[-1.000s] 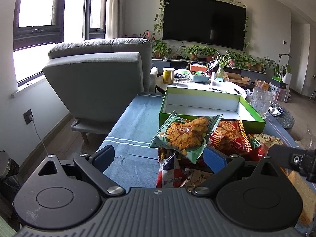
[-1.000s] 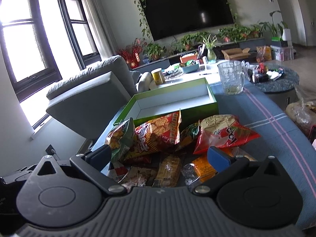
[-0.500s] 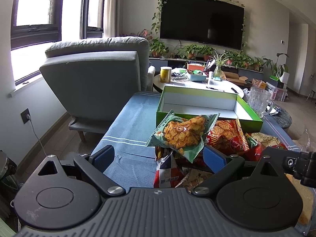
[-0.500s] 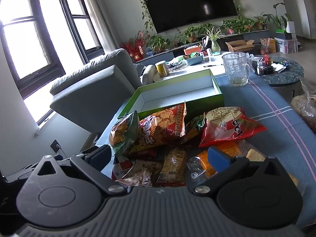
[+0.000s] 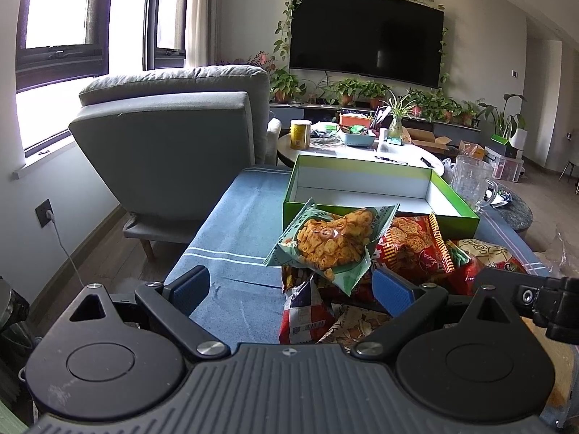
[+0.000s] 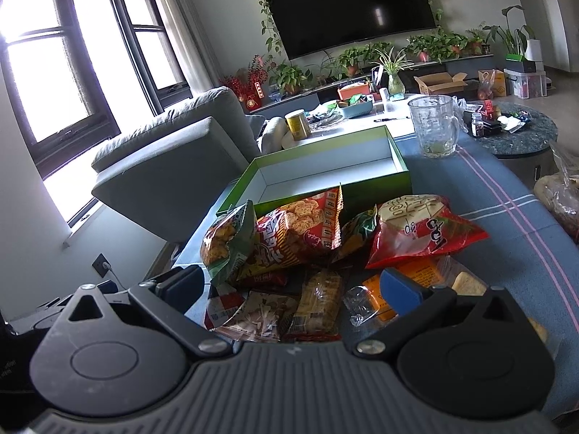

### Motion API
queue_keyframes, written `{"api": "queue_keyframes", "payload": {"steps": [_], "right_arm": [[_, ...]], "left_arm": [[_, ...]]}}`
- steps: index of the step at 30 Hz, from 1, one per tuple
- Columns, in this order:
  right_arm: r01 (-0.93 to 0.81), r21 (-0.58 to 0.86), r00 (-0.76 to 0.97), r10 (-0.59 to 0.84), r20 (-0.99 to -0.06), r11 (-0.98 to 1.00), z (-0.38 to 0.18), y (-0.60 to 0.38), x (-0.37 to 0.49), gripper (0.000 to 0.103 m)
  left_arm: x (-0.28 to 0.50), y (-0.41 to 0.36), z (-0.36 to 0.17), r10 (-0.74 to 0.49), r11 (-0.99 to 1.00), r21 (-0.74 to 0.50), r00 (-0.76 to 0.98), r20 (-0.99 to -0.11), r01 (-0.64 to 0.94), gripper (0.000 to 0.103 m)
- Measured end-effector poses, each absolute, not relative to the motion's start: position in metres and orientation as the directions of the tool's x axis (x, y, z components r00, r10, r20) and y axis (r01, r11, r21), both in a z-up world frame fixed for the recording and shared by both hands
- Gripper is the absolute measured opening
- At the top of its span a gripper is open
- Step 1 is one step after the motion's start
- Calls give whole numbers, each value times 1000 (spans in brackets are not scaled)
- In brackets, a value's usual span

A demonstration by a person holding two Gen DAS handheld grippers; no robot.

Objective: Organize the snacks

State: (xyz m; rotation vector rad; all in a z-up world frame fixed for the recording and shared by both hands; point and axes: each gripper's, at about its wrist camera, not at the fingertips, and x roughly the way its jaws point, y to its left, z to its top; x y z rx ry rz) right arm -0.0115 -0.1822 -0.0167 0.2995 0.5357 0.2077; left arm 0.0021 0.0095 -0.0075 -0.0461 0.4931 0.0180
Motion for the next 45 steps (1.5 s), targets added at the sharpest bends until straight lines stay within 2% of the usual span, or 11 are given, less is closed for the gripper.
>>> {"api": "queue_keyframes", "payload": {"steps": [23, 40, 45], "right_arm": [[-114, 333, 832, 273, -483, 936, -22, -180, -11, 80], [-110, 335, 831, 272, -485, 936, -23, -179, -11, 80], [-99, 341, 833, 266, -485, 935, -24, -182, -9, 80]], "left_arm": [[4, 14, -13, -11, 998, -62, 868, -496, -23, 96], [4, 15, -14, -20, 998, -59, 871, -491, -11, 96], [7, 29, -13, -36, 996, -92, 882, -470, -8, 96]]}}
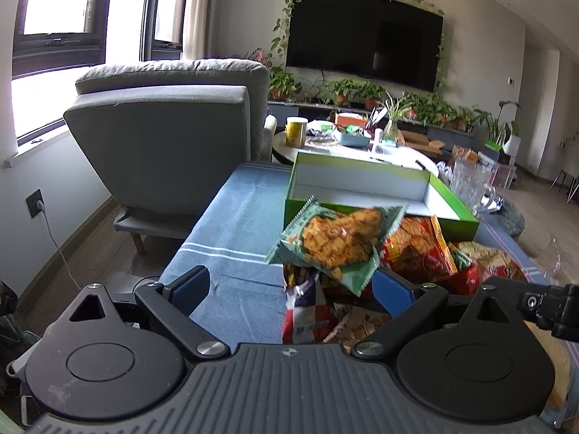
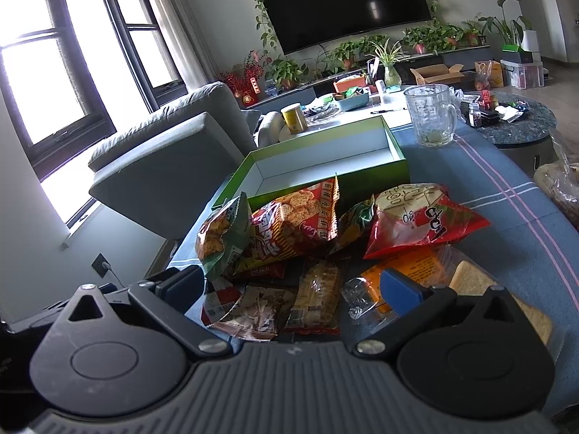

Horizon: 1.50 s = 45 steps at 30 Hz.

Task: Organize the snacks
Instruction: 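Grasp the green-and-white cracker bag with the left tool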

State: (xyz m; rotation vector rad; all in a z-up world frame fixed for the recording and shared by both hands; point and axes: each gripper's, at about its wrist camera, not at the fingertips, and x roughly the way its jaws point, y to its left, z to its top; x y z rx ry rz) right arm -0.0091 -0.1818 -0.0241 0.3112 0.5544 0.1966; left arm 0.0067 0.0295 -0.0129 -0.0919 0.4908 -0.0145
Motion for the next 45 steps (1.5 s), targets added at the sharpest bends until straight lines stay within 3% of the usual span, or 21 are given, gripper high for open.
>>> {"api": "queue_keyframes", "payload": {"steps": [10, 17, 23, 31, 40, 42, 45], "right_arm": [[-172, 315, 851, 302, -431, 934, -16, -167, 12, 80], [-276, 303, 838, 383, -389, 912, -13, -149, 35, 80], [-300, 353, 785, 439, -436, 886, -19, -138, 62, 80], [-188, 301, 795, 324, -513, 935, -29, -148, 86, 80], [-155, 288, 798, 292, -527, 945, -31, -154, 88, 80], [-164, 287, 797, 298, -525, 944, -29, -151, 89, 80], [-192, 291, 791, 323, -519, 937, -29, -148, 86, 80]], "left_arm": [[48, 72, -18, -70, 986, -166, 887, -456, -7, 87], [87, 85, -31, -284, 953, -228, 848, -447, 199, 84], [115, 93, -45, -378, 922, -264, 807, -453, 284, 83], [128, 83, -54, -487, 869, -332, 751, -446, 367, 82], [132, 74, -62, -507, 856, -371, 722, -471, 360, 84], [129, 73, -62, -502, 860, -358, 726, -470, 363, 83], [126, 72, -62, -512, 855, -359, 726, -459, 375, 71]]}}
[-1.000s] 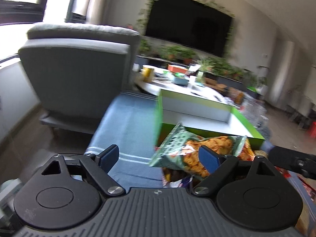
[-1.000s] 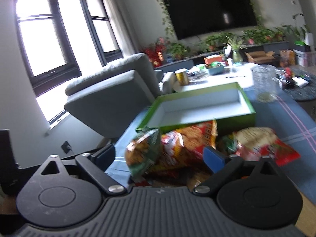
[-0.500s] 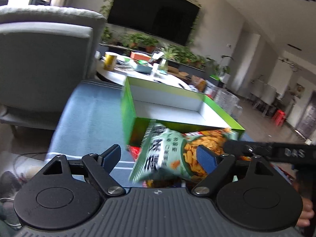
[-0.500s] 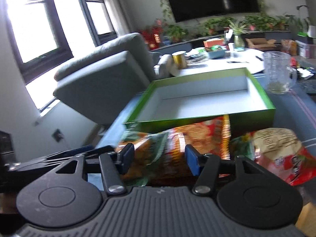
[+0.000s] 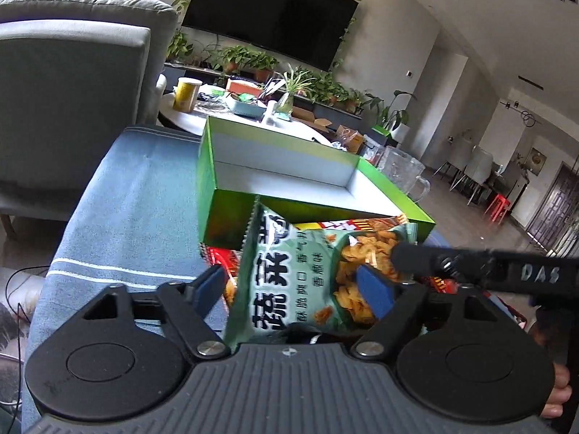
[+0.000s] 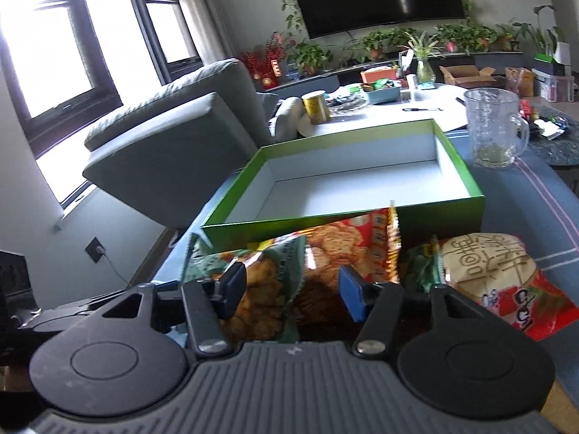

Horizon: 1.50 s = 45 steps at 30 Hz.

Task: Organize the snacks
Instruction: 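Grasp the green-and-white cracker bag with the left tool, then lower the cracker bag into the green box and open the left tool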

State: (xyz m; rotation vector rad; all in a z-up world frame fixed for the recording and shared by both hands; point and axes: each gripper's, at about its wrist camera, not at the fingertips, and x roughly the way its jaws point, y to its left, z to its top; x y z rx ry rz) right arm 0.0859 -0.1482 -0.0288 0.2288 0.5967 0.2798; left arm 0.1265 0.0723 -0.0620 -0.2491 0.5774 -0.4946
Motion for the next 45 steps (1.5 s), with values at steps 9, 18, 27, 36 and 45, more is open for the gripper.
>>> {"api": "queue_keyframes", "payload": {"steps": [9, 18, 27, 36, 45], "right_arm": [[-227, 343, 739, 391, -548, 911, -39, -141, 87, 79], [-256, 377, 742, 431, -514, 890, -29, -139, 82, 79], [-310, 362, 766, 456, -453, 879, -9, -141, 88, 79], [-292, 387, 787, 449, -422, 875, 8, -156, 128, 79], [-255, 432, 769, 453, -451, 865, 3, -167, 176, 79]], "left_arm": [[116, 73, -58, -509, 855, -365, 730, -457, 368, 55], [100, 73, -42, -468, 877, -339, 767, -438, 341, 53], [105, 68, -18, -443, 889, -310, 804, -398, 337, 52], [156, 53, 0, -455, 881, -329, 801, -389, 341, 52], [202, 43, -6, -423, 897, -323, 795, -434, 301, 51]]}}
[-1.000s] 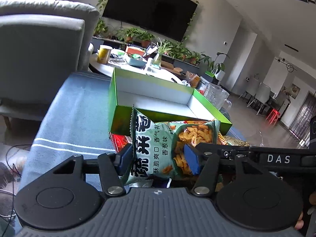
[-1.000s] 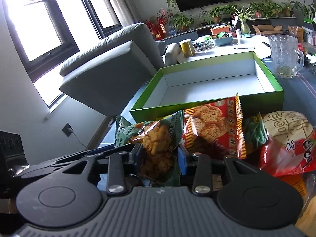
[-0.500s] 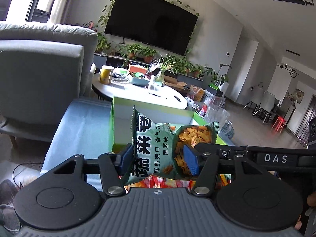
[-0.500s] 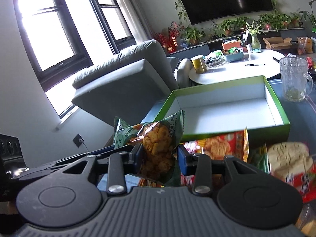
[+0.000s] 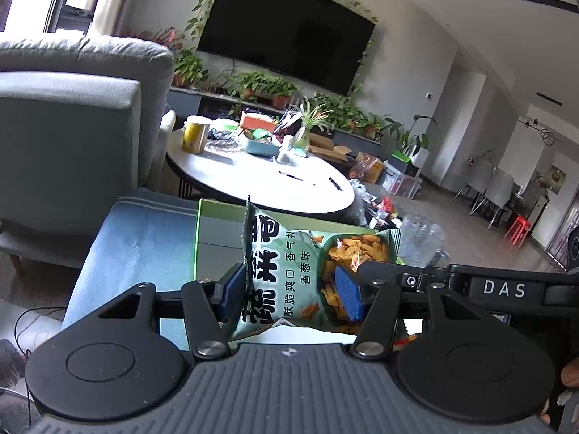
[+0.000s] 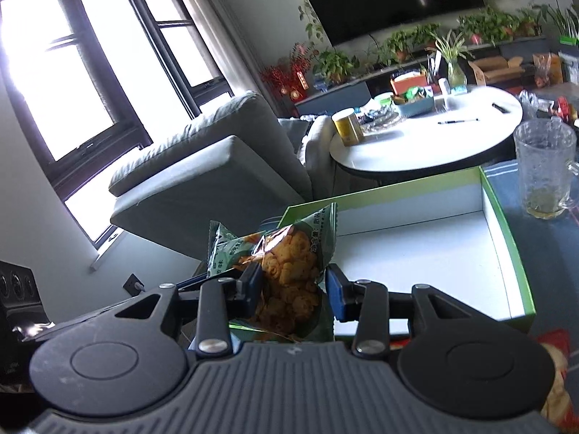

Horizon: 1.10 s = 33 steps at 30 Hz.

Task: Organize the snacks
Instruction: 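Lower the cracker bag into the green box and open the left tool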

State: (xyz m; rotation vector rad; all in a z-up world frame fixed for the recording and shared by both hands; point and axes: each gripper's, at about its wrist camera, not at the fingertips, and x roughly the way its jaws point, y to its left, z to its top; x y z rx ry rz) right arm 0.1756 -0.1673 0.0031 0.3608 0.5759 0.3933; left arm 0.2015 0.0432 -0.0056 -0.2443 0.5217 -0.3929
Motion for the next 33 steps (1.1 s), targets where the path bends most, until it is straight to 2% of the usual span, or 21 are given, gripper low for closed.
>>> {"api": "queue_keyframes", "payload": {"steps": [16, 26, 33], "right_arm": [[-170, 441, 707, 421, -568, 881, -36, -168, 216, 79], [-149, 426, 690, 403, -601, 892, -37, -165, 215, 80], [-161, 407, 715, 390, -580, 899, -24, -165, 197, 80]], "left_arm": [[239, 38, -47, -408, 908, -324, 741, -534, 267, 50], [225, 36, -43, -392, 918, -284, 746, -538, 277, 54], [200, 39, -27, -385, 921, -268, 774, -502, 284, 59]]}}
